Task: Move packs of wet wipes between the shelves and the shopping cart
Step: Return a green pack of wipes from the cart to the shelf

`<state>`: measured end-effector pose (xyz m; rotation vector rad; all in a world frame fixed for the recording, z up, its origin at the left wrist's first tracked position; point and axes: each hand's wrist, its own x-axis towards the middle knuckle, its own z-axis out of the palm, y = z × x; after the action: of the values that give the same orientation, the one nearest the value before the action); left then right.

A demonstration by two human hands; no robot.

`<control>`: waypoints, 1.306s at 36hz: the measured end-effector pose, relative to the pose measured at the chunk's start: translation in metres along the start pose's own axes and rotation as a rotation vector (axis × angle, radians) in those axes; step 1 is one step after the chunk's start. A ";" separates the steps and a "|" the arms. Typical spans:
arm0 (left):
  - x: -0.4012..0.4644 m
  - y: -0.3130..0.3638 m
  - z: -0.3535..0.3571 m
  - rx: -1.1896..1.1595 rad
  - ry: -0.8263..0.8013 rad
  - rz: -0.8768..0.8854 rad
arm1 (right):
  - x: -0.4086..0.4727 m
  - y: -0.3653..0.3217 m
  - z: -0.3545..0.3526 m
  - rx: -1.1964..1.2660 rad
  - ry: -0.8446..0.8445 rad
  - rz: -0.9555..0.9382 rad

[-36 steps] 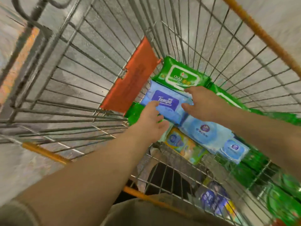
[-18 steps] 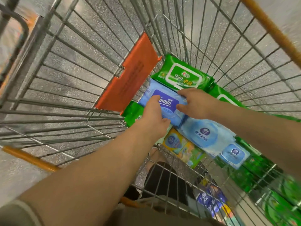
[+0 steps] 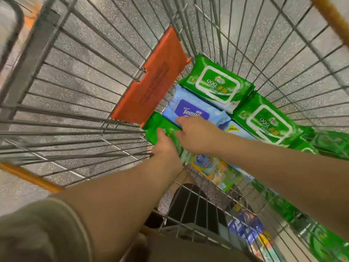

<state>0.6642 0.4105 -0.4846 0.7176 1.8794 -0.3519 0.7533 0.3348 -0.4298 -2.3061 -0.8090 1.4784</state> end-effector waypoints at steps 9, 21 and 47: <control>-0.010 0.007 -0.008 -0.115 -0.327 0.026 | -0.008 -0.015 0.011 -0.143 -0.134 0.064; 0.002 0.002 -0.011 -0.199 -0.439 -0.001 | -0.009 0.009 0.057 0.225 -0.064 0.372; 0.002 0.000 -0.013 -0.084 -0.377 0.008 | 0.023 0.010 0.067 0.392 -0.143 0.508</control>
<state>0.6543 0.4186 -0.4805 0.5580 1.5246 -0.3724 0.7031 0.3367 -0.4814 -2.2032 0.0648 1.8205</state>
